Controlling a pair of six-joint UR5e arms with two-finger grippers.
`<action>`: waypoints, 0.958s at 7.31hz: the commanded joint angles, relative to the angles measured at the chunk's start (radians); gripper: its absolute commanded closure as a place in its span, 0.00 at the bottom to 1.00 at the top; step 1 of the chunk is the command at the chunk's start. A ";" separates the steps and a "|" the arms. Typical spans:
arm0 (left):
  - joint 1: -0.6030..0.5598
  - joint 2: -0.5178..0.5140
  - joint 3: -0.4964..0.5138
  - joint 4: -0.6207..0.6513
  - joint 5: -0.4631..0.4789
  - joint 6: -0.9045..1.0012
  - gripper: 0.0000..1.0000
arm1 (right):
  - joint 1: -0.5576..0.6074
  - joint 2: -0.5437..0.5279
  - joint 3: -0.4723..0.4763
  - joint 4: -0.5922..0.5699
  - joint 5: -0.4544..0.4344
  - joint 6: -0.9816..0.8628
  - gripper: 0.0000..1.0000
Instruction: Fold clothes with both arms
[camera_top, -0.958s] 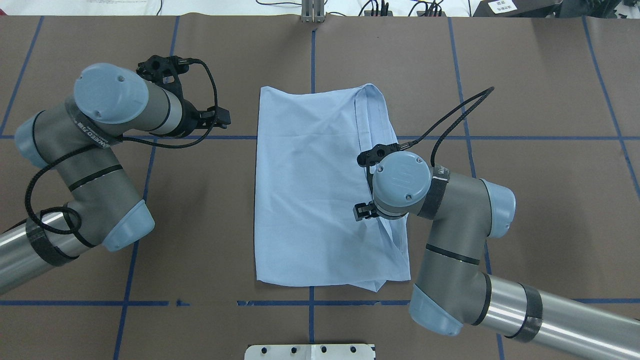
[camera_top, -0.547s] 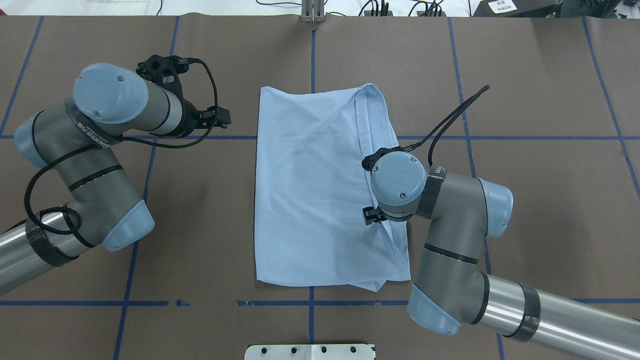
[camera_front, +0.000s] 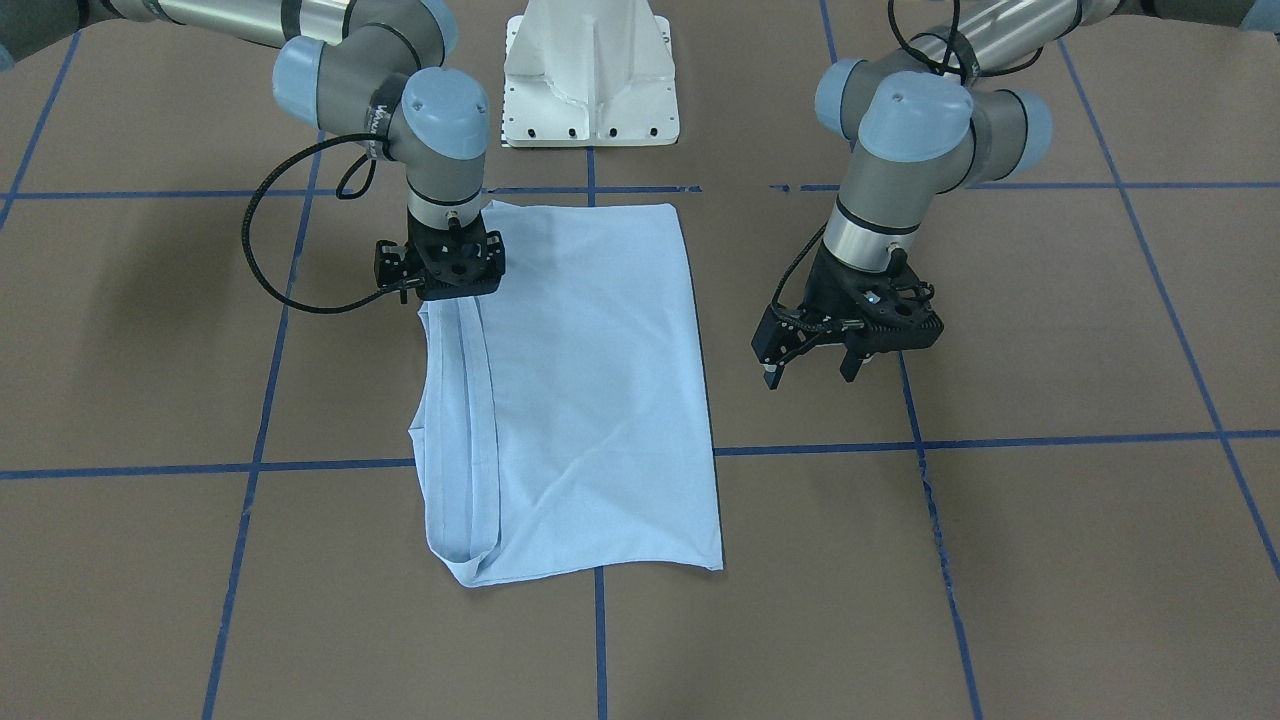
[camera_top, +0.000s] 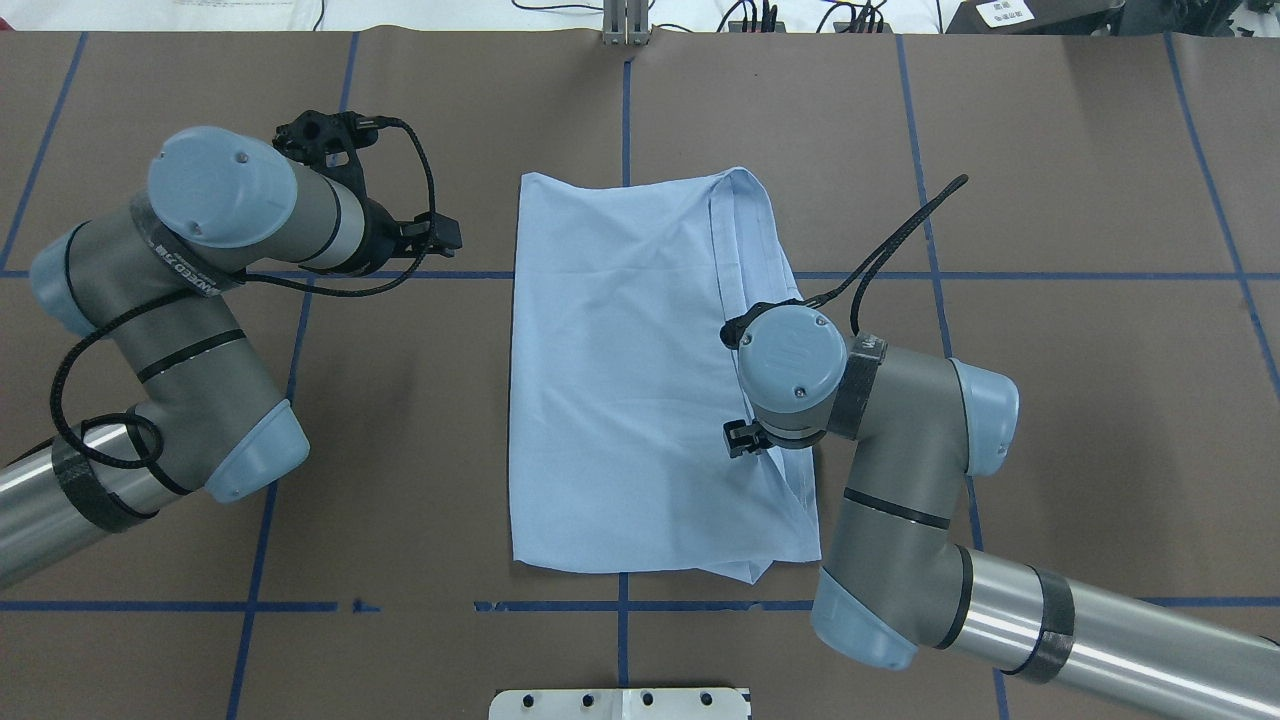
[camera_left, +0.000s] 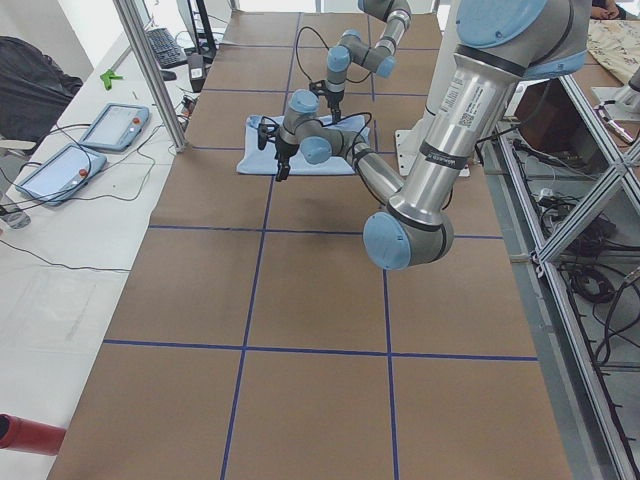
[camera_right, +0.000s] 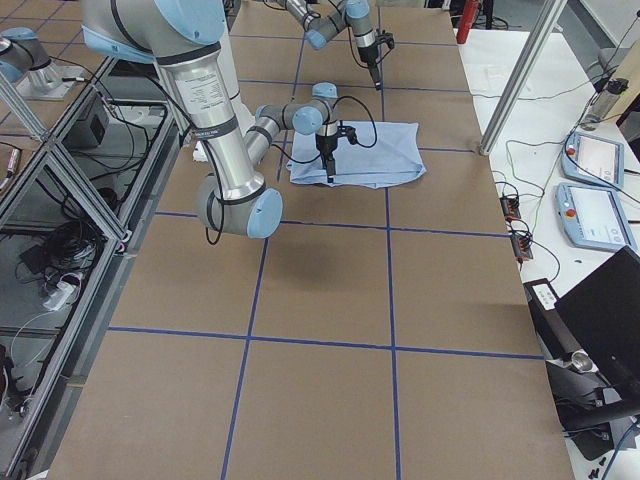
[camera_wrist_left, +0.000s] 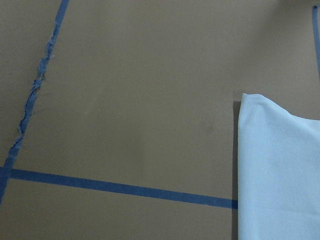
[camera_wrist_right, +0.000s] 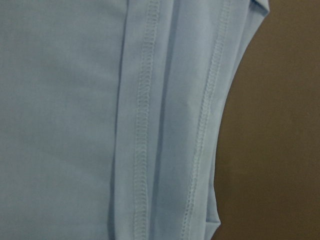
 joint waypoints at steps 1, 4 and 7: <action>0.001 0.000 0.000 0.000 0.000 -0.001 0.00 | 0.000 -0.002 -0.002 -0.004 0.018 -0.001 0.00; 0.004 -0.002 -0.004 -0.002 -0.002 -0.004 0.00 | 0.017 -0.007 -0.019 -0.023 0.017 -0.011 0.00; 0.004 -0.003 -0.007 -0.002 -0.015 -0.007 0.00 | 0.116 -0.018 -0.020 -0.088 0.020 -0.138 0.00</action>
